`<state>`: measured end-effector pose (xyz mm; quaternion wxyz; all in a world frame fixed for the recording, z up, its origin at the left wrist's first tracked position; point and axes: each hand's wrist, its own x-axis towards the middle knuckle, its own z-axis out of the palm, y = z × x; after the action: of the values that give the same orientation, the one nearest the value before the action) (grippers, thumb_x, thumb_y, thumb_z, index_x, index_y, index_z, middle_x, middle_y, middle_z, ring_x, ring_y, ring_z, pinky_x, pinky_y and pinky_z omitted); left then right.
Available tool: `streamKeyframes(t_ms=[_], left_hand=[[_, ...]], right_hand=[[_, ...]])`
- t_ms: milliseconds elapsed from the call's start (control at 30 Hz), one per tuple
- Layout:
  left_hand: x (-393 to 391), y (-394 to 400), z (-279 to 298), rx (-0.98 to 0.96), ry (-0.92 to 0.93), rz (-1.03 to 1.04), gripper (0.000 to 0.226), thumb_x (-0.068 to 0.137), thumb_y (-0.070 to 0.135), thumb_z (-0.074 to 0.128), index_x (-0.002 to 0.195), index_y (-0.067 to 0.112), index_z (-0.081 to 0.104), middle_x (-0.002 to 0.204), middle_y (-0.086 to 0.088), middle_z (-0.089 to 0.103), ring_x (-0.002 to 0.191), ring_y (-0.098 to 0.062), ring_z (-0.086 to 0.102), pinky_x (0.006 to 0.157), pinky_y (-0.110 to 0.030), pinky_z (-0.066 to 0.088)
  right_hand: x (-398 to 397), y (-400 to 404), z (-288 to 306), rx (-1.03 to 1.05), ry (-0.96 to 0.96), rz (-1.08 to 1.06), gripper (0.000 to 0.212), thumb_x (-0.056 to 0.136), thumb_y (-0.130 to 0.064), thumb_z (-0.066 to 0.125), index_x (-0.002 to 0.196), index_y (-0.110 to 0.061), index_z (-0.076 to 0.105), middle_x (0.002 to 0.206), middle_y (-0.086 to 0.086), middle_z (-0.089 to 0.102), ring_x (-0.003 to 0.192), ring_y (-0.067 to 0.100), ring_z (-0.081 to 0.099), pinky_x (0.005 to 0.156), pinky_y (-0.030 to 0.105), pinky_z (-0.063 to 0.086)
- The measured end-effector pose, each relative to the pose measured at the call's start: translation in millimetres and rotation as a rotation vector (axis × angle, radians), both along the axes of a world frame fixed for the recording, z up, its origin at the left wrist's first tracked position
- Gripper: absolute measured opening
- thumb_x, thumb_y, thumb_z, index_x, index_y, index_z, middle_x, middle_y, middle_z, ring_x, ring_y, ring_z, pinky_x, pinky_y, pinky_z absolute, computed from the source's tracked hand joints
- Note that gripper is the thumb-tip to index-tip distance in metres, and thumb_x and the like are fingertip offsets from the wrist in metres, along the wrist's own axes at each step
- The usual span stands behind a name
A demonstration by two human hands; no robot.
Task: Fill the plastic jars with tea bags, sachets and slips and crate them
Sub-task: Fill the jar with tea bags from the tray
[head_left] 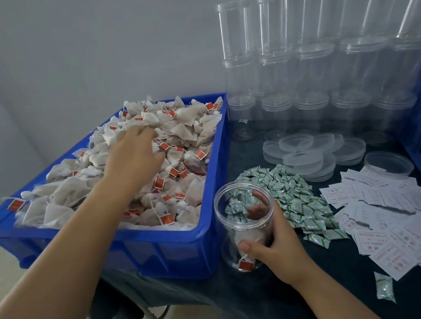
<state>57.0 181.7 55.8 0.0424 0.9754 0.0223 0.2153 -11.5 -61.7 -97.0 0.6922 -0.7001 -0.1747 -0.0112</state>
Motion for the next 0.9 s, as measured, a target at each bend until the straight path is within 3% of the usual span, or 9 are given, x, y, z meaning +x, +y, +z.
streamKeyframes(t_ms=[100, 233, 333, 467, 667, 800, 900], left_hand=[[1, 23, -12, 0.043, 0.079, 0.154, 0.059, 0.088, 0.033, 0.062, 0.140, 0.016, 0.040, 0.146, -0.012, 0.037, 0.135, -0.033, 0.030, 0.108, -0.049, 0.031], [2, 34, -26, 0.110, 0.103, 0.188, 0.062, 0.089, 0.034, 0.060, 0.143, 0.016, 0.035, 0.149, -0.012, 0.032, 0.137, -0.034, 0.028, 0.110, -0.049, 0.027], [4, 34, -33, 0.131, 0.139, 0.187, 0.055, 0.095, 0.037, 0.051, 0.143, 0.016, 0.034, 0.150, -0.013, 0.031, 0.137, -0.035, 0.030, 0.111, -0.050, 0.028], [4, 32, -38, 0.202, 0.241, 0.202, 0.049, 0.097, 0.037, 0.046, 0.140, 0.016, 0.037, 0.149, -0.014, 0.030, 0.138, -0.037, 0.026, 0.109, -0.051, 0.032], [3, 31, -34, 0.226, 0.203, 0.366, 0.042, 0.097, 0.029, 0.046, 0.137, 0.017, 0.043, 0.142, -0.019, 0.036, 0.130, -0.039, 0.034, 0.102, -0.049, 0.036], [4, 30, -34, 0.145, 0.263, 0.425, 0.043, 0.099, 0.034, 0.040, 0.140, 0.020, 0.038, 0.153, -0.024, 0.014, 0.140, -0.046, 0.013, 0.109, -0.053, 0.027], [5, 30, -36, 0.149, 0.266, 0.429, 0.046, 0.097, 0.034, 0.045, 0.141, 0.022, 0.036, 0.153, -0.024, 0.014, 0.139, -0.045, 0.018, 0.106, -0.052, 0.032]], right_hand=[[0, 0, 0, 0.001, 0.010, 0.001, 0.082, 0.050, -0.047, 0.083, 0.117, -0.073, 0.043, 0.129, -0.011, 0.055, 0.116, -0.002, 0.058, 0.085, 0.014, 0.050], [0, 0, -1, -0.001, 0.021, 0.010, 0.086, 0.051, -0.047, 0.083, 0.126, -0.058, 0.043, 0.131, -0.008, 0.055, 0.116, -0.002, 0.058, 0.085, 0.014, 0.050], [0, 0, -1, -0.003, 0.018, 0.009, 0.087, 0.051, -0.046, 0.083, 0.126, -0.061, 0.043, 0.132, -0.007, 0.055, 0.117, -0.002, 0.057, 0.086, 0.015, 0.050], [-2, 0, 0, -0.009, 0.012, 0.001, 0.083, 0.050, -0.047, 0.082, 0.115, -0.077, 0.042, 0.130, -0.009, 0.054, 0.117, -0.003, 0.056, 0.086, 0.015, 0.050], [-2, -1, -1, -0.039, -0.007, -0.009, 0.083, 0.050, -0.049, 0.083, 0.113, -0.081, 0.040, 0.130, -0.013, 0.053, 0.115, -0.008, 0.055, 0.084, 0.011, 0.050], [-3, -3, -2, -0.042, 0.004, -0.011, 0.085, 0.049, -0.050, 0.083, 0.115, -0.081, 0.039, 0.131, -0.015, 0.054, 0.116, -0.008, 0.055, 0.084, 0.010, 0.049], [-2, -3, -3, -0.044, 0.014, -0.006, 0.087, 0.048, -0.050, 0.084, 0.117, -0.079, 0.040, 0.129, -0.018, 0.055, 0.115, -0.007, 0.056, 0.083, 0.014, 0.052]])
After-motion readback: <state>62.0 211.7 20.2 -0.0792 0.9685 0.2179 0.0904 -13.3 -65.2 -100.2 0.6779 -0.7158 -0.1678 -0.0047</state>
